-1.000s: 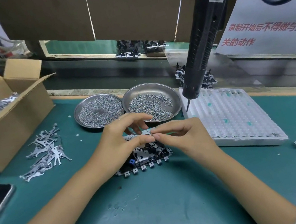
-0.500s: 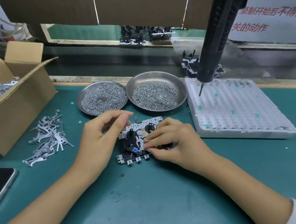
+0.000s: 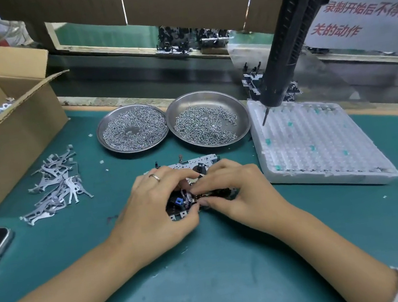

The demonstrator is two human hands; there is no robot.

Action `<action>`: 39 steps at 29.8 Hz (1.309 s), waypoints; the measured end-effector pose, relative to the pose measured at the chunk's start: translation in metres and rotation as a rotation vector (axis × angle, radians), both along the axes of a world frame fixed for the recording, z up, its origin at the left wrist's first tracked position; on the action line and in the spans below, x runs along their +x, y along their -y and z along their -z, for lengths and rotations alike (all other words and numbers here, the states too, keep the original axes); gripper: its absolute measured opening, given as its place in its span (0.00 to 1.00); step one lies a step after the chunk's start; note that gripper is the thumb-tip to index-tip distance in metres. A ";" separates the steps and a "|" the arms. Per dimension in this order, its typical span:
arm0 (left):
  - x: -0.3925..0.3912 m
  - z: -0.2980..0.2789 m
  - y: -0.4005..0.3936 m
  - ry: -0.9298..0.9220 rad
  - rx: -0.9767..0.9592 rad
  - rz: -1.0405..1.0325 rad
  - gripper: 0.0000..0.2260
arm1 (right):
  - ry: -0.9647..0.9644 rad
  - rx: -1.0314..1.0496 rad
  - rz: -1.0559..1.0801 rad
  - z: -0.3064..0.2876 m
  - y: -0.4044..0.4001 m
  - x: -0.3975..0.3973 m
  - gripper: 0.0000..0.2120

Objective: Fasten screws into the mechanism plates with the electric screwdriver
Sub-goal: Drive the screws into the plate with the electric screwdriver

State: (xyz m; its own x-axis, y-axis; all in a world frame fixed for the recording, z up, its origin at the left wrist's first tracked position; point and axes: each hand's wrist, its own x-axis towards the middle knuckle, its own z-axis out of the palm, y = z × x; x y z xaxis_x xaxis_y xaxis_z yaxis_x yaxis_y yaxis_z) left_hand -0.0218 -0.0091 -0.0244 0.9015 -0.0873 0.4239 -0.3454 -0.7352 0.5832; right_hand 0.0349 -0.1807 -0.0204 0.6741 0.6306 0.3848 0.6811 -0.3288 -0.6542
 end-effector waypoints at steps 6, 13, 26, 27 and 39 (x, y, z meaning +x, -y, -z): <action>0.002 0.004 0.000 -0.022 -0.004 -0.022 0.19 | -0.045 0.019 0.002 -0.002 0.001 -0.001 0.07; 0.004 0.006 -0.001 -0.032 -0.051 -0.014 0.12 | 0.091 0.147 0.141 -0.007 0.002 -0.006 0.09; 0.003 0.007 0.000 -0.030 -0.161 -0.003 0.08 | 0.071 0.724 0.519 -0.105 -0.007 0.050 0.31; 0.003 0.007 0.000 -0.025 -0.163 -0.006 0.08 | 0.036 0.763 0.487 -0.104 -0.012 0.048 0.27; 0.008 0.005 -0.001 -0.016 -0.213 -0.010 0.11 | -0.203 0.906 0.183 -0.065 -0.052 0.002 0.11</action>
